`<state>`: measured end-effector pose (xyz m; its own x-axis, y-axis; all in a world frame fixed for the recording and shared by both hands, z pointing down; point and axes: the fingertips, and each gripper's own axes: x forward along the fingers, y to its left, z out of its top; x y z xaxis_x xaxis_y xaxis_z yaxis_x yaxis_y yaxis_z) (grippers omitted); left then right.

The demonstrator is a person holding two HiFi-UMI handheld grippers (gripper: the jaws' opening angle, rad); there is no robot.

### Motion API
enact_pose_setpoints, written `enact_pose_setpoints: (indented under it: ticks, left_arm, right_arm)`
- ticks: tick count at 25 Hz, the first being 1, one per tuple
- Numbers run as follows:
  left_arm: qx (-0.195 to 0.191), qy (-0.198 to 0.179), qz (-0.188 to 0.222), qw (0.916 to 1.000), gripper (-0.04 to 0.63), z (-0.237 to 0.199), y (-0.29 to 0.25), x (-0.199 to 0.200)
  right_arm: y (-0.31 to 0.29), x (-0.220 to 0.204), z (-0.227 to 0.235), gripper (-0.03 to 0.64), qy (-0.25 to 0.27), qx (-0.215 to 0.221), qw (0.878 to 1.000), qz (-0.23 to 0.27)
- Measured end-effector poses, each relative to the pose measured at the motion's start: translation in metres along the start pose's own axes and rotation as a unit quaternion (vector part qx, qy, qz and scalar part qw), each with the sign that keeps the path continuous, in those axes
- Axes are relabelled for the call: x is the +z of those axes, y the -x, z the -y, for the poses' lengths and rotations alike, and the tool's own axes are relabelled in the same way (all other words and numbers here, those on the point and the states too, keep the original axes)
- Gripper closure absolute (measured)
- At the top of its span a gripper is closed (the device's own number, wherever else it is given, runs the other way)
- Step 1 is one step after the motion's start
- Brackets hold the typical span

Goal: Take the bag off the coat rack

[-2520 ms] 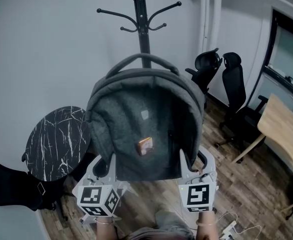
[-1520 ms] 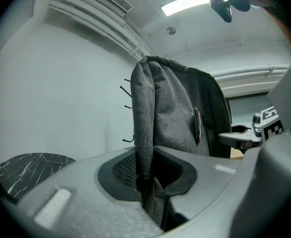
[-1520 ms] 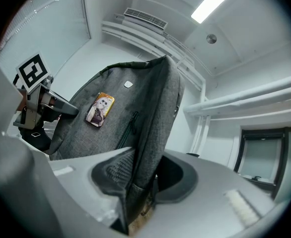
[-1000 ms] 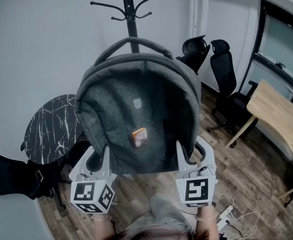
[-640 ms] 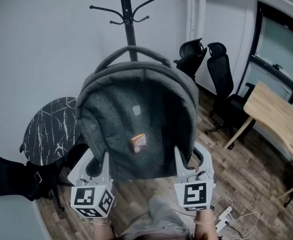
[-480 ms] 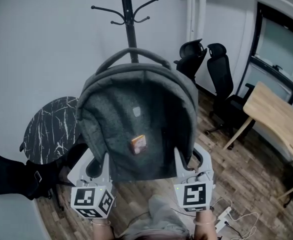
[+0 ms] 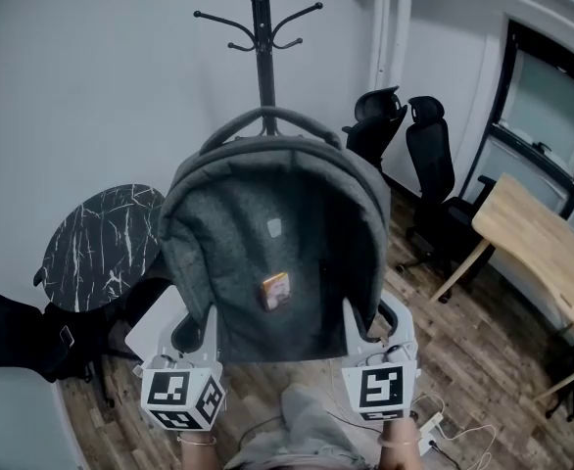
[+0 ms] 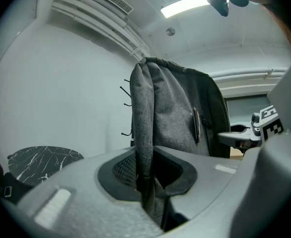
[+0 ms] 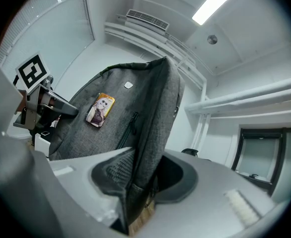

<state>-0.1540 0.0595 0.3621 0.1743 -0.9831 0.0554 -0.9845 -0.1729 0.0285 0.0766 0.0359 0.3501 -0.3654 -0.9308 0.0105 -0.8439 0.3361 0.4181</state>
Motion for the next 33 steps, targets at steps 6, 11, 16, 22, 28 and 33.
enact_pose_setpoints:
  ticks: [6, 11, 16, 22, 28, 33]
  left_arm:
    - [-0.003, 0.008, 0.005, 1.0, 0.528, 0.004, 0.016, -0.009]
    - [-0.008, 0.01, 0.005, 0.9999, 0.528, 0.004, 0.015, -0.01]
    - [-0.011, 0.013, 0.007, 0.9998, 0.528, -0.002, 0.01, -0.009]
    - [-0.014, 0.016, 0.005, 0.9998, 0.528, -0.006, 0.0, -0.008]
    - [-0.016, 0.015, 0.001, 0.9998, 0.528, -0.012, -0.012, -0.008]
    - [-0.024, 0.014, 0.001, 0.9996, 0.528, -0.012, -0.026, -0.007]
  right_arm:
    - [0.017, -0.002, -0.007, 0.503, 0.01, -0.002, 1.0, 0.003]
    - [0.016, -0.001, -0.007, 0.503, 0.013, -0.005, 1.0, 0.0]
    - [0.011, 0.001, -0.009, 0.503, 0.01, -0.008, 1.0, -0.003]
    - [0.001, 0.002, -0.007, 0.503, 0.013, -0.011, 1.0, -0.009]
    - [-0.009, 0.0, -0.007, 0.503, 0.012, -0.011, 1.0, -0.014]
    - [-0.019, -0.004, -0.002, 0.503, 0.008, -0.016, 1.0, -0.016]
